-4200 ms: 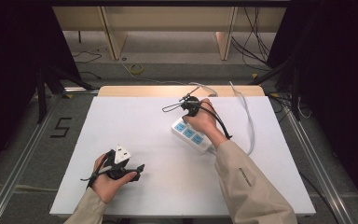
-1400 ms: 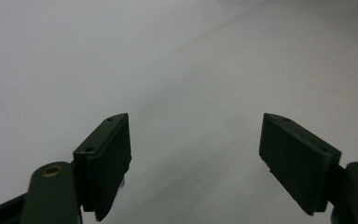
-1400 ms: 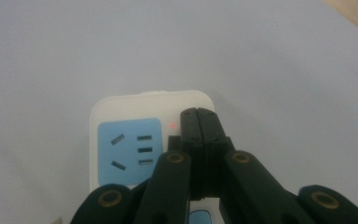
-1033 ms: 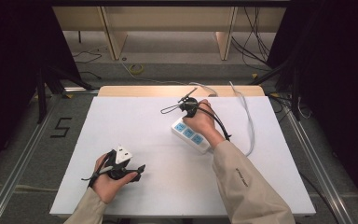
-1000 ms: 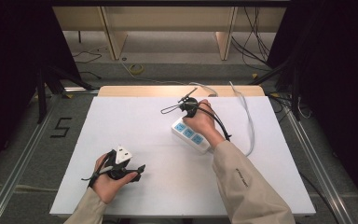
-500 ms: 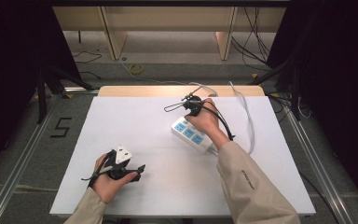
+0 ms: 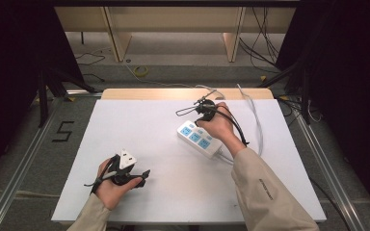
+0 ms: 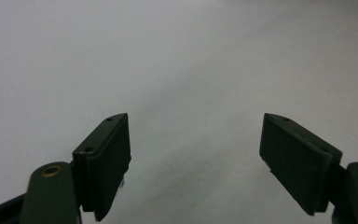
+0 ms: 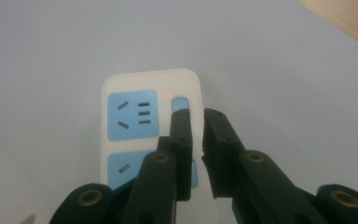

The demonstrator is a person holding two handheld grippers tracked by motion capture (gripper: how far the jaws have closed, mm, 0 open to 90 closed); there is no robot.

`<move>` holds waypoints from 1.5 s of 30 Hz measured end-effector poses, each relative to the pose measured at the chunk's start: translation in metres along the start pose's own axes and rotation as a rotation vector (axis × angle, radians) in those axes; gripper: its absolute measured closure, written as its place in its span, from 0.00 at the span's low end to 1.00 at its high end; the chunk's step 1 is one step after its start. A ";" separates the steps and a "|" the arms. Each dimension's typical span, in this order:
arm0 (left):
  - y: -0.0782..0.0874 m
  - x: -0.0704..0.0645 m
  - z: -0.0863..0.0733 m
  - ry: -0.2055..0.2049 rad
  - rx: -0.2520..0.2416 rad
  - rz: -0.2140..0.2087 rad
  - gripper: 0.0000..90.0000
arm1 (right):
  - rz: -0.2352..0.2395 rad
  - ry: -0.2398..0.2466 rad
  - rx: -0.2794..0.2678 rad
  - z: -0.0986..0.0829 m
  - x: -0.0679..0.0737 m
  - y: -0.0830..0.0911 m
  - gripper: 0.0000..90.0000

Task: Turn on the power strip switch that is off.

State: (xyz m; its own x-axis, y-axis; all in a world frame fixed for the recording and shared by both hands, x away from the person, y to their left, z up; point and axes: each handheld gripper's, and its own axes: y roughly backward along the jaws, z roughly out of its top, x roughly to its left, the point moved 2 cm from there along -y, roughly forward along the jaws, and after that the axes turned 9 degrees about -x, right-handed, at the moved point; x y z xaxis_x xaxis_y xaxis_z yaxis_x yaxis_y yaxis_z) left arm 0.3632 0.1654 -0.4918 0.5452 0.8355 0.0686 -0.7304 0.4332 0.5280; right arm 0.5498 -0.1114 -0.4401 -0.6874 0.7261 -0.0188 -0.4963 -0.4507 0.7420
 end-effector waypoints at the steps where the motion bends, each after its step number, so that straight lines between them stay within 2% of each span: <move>1: 0.000 0.000 0.000 -0.002 0.002 0.000 0.27 | -0.001 0.001 -0.003 -0.001 -0.001 0.001 0.90; 17: 0.000 0.000 -0.001 -0.001 0.012 0.000 0.27 | 0.042 -0.018 -0.027 -0.035 -0.010 0.032 0.75; 26: 0.000 0.000 -0.002 0.000 0.015 0.002 0.27 | 0.074 -0.055 -0.065 -0.056 -0.011 0.052 0.64; 31: 0.000 0.000 -0.002 -0.003 0.016 0.003 0.27 | 0.067 -0.047 -0.096 -0.066 -0.010 0.060 0.62; 34: 0.000 0.000 -0.002 -0.003 0.017 0.003 0.27 | 0.068 -0.045 -0.100 -0.071 -0.008 0.065 0.60; 37: 0.000 0.000 -0.002 -0.005 0.020 0.003 0.27 | 0.074 -0.022 -0.110 -0.076 -0.004 0.070 0.58; 45: 0.000 -0.001 -0.002 -0.005 0.017 0.003 0.27 | 0.075 -0.016 -0.126 -0.097 0.001 0.081 0.52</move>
State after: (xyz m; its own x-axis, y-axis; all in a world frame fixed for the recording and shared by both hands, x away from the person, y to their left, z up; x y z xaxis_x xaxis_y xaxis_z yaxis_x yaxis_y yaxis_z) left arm 0.3620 0.1653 -0.4936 0.5447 0.8353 0.0747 -0.7252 0.4244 0.5422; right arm 0.4574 -0.1974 -0.4455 -0.7171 0.6955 0.0450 -0.5070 -0.5648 0.6510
